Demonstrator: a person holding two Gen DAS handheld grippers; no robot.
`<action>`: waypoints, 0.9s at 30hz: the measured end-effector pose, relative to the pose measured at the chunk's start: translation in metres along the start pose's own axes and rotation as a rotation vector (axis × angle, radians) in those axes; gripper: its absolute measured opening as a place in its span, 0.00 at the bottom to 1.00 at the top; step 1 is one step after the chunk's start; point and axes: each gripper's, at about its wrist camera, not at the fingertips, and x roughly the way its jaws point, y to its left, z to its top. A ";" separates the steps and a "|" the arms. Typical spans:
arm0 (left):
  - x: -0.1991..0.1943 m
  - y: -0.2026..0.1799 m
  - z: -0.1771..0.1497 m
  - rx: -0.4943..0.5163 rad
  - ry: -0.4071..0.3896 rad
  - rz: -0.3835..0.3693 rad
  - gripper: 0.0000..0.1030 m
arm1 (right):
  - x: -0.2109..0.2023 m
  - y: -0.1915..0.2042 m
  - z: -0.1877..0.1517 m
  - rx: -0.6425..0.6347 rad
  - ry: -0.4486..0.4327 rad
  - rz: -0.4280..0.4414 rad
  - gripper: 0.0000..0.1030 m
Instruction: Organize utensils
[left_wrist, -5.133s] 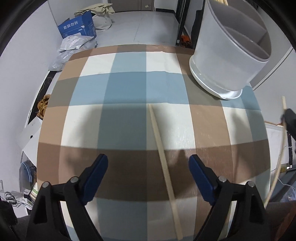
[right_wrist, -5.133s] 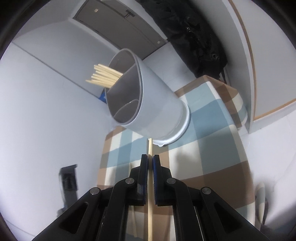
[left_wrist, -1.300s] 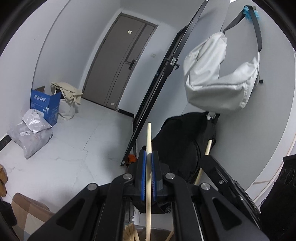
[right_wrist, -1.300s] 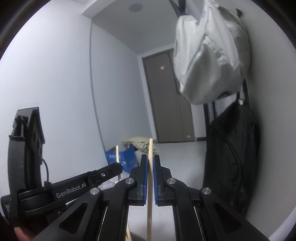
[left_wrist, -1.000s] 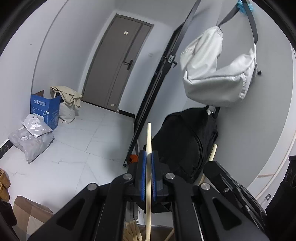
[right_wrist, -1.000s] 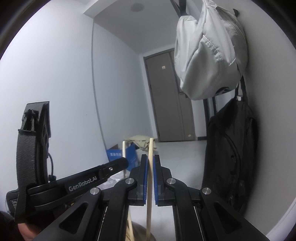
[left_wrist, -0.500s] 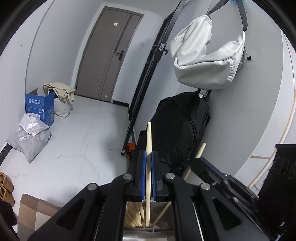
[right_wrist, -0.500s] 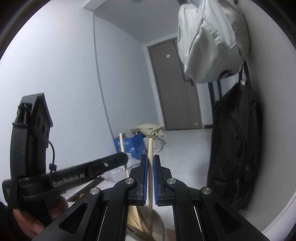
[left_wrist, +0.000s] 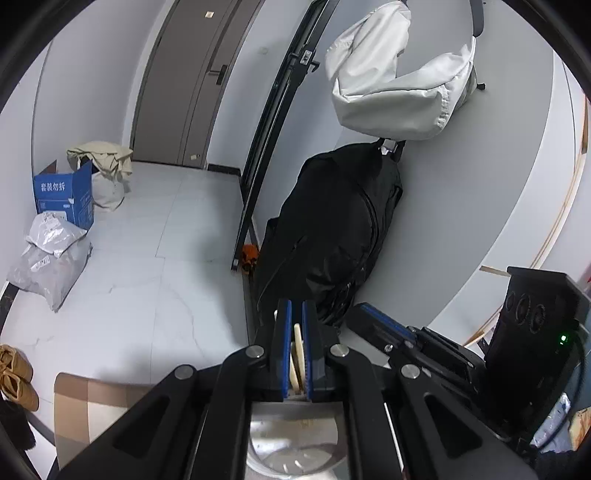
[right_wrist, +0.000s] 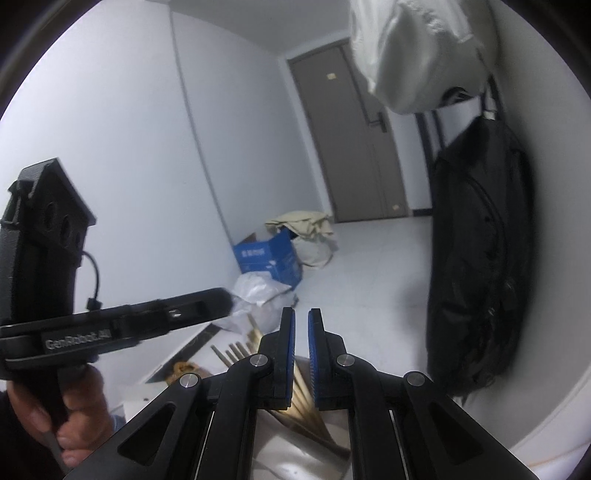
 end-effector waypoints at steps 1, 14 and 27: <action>-0.002 0.000 0.001 -0.002 0.006 0.007 0.02 | -0.001 -0.002 0.000 0.019 0.006 0.002 0.08; -0.067 -0.029 -0.003 0.045 -0.072 0.130 0.78 | -0.070 0.018 -0.013 0.103 -0.034 -0.063 0.62; -0.135 -0.066 -0.038 0.078 -0.144 0.267 0.92 | -0.180 0.093 -0.032 0.020 -0.169 -0.052 0.99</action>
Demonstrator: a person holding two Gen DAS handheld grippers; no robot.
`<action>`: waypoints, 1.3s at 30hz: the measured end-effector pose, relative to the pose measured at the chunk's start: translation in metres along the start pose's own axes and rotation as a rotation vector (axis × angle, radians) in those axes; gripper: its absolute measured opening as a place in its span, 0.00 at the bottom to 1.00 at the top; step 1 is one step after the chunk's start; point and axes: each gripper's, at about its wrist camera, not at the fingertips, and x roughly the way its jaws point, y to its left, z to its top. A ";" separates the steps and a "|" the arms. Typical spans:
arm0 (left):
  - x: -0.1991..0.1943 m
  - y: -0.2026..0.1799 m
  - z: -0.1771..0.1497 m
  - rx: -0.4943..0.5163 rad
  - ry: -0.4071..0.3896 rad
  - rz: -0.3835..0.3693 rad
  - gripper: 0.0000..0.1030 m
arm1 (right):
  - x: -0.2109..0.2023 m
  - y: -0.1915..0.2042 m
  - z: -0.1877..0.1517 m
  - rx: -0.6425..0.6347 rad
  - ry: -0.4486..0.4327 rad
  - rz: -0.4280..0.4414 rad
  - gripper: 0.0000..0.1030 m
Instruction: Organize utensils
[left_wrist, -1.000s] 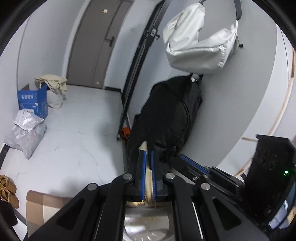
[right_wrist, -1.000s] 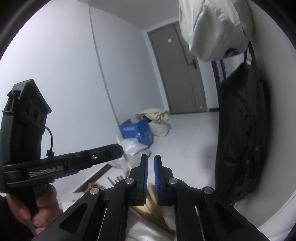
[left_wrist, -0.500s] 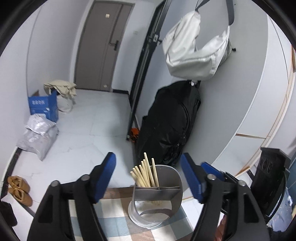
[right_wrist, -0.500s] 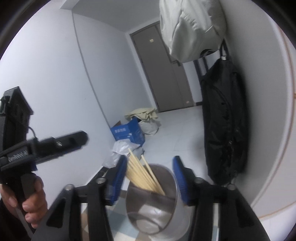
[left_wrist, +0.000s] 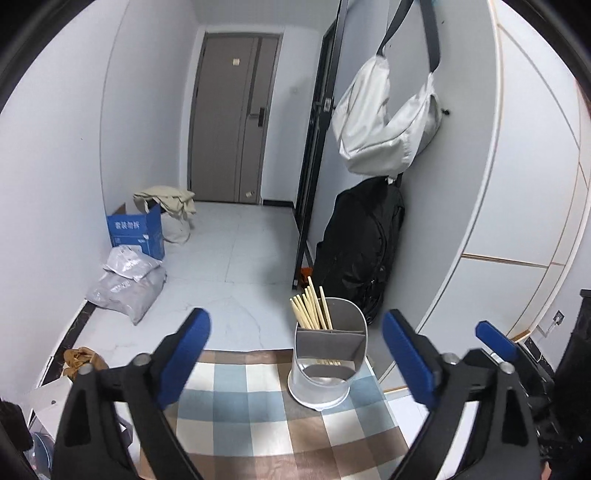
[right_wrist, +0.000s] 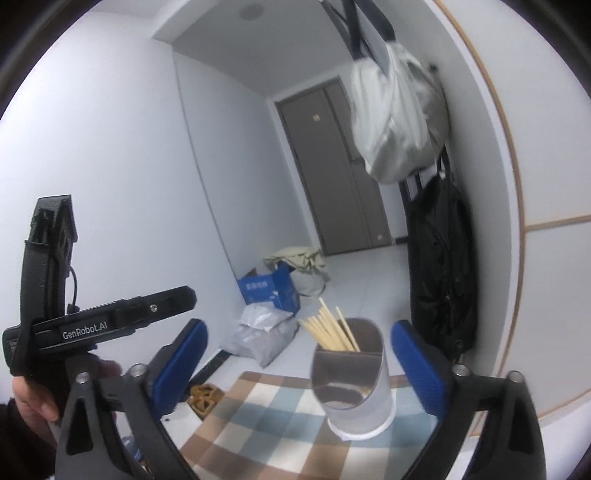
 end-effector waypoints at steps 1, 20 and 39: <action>-0.006 -0.002 -0.002 0.003 -0.009 0.008 0.94 | -0.007 0.005 -0.002 -0.010 -0.008 0.005 1.00; -0.041 0.007 -0.067 0.043 -0.064 0.067 0.99 | -0.066 0.046 -0.060 -0.063 -0.046 -0.087 1.00; -0.016 0.021 -0.097 0.056 -0.058 0.133 0.99 | -0.034 0.037 -0.105 -0.089 0.030 -0.183 1.00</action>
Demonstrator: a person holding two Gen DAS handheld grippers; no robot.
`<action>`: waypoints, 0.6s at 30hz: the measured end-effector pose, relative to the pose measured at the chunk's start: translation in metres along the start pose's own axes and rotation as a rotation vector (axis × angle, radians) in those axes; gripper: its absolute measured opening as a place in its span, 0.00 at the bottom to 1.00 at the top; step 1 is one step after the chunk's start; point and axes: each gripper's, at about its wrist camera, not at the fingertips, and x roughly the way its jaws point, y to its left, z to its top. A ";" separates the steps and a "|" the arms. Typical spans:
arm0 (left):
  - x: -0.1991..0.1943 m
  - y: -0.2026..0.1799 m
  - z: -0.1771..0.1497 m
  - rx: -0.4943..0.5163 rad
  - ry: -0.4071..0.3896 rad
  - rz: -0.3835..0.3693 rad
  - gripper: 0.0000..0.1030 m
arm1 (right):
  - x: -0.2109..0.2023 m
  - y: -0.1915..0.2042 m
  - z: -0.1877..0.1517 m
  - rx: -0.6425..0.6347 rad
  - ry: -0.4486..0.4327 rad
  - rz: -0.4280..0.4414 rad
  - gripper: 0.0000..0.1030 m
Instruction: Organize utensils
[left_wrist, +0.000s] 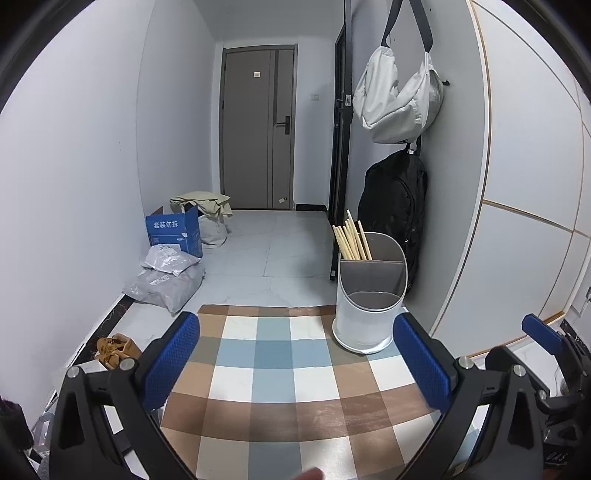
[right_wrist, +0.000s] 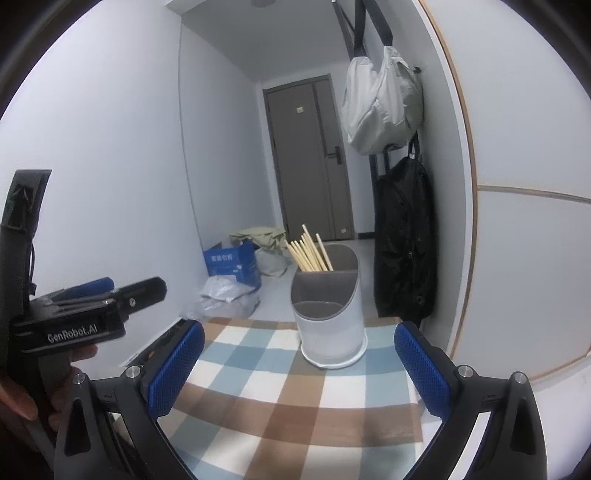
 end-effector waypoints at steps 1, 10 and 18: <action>0.000 0.000 0.000 -0.001 0.003 -0.002 0.99 | 0.001 -0.001 0.000 0.005 0.001 0.001 1.00; -0.007 -0.001 -0.002 -0.006 0.004 -0.004 0.99 | -0.001 -0.007 0.001 0.041 0.000 -0.015 1.00; -0.008 -0.002 -0.002 0.006 -0.004 -0.004 0.99 | -0.009 -0.004 0.002 0.027 -0.018 -0.021 1.00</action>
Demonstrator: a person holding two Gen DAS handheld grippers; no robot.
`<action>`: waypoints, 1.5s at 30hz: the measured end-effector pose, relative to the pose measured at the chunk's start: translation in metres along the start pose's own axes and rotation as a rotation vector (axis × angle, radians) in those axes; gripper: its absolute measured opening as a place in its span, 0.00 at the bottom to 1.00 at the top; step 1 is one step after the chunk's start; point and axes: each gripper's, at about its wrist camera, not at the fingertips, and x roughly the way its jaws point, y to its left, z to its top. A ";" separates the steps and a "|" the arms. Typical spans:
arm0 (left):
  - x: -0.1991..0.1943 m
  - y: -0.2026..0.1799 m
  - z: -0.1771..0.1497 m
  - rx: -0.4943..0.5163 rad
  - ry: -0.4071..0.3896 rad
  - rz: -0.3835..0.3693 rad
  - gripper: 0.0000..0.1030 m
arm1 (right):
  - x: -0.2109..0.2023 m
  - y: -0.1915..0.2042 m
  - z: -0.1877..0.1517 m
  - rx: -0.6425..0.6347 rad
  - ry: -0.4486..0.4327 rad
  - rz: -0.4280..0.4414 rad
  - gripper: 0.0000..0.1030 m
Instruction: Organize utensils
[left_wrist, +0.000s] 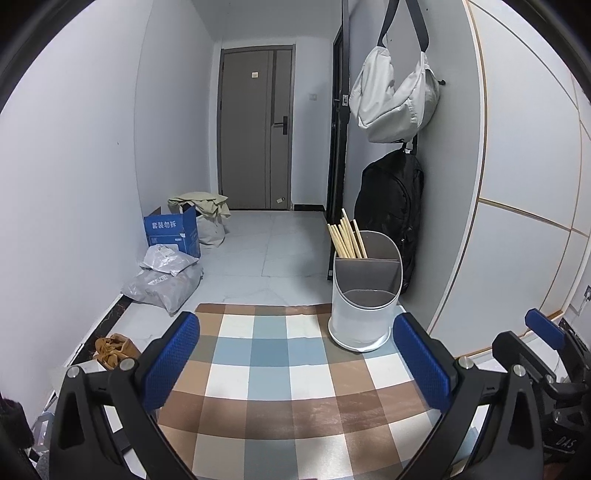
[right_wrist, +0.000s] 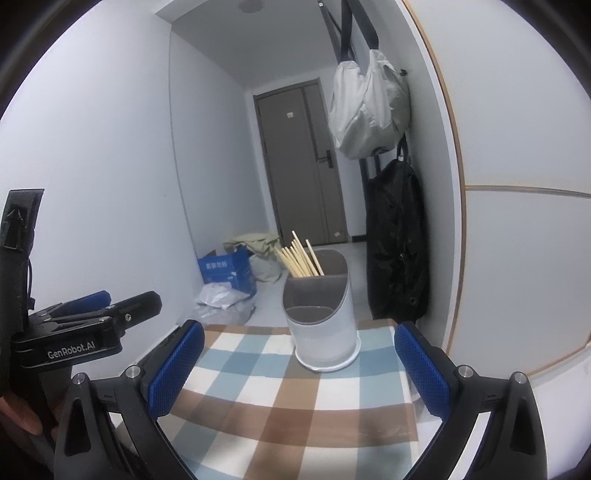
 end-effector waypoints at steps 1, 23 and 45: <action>0.000 0.000 0.000 0.000 -0.002 0.001 0.99 | 0.000 0.000 0.000 0.000 0.000 -0.001 1.00; 0.001 0.002 0.001 -0.008 0.003 0.003 0.99 | -0.003 -0.003 0.001 0.008 -0.004 -0.014 1.00; 0.003 0.000 0.001 -0.006 0.008 -0.003 0.99 | -0.004 -0.006 0.002 0.020 -0.005 -0.018 1.00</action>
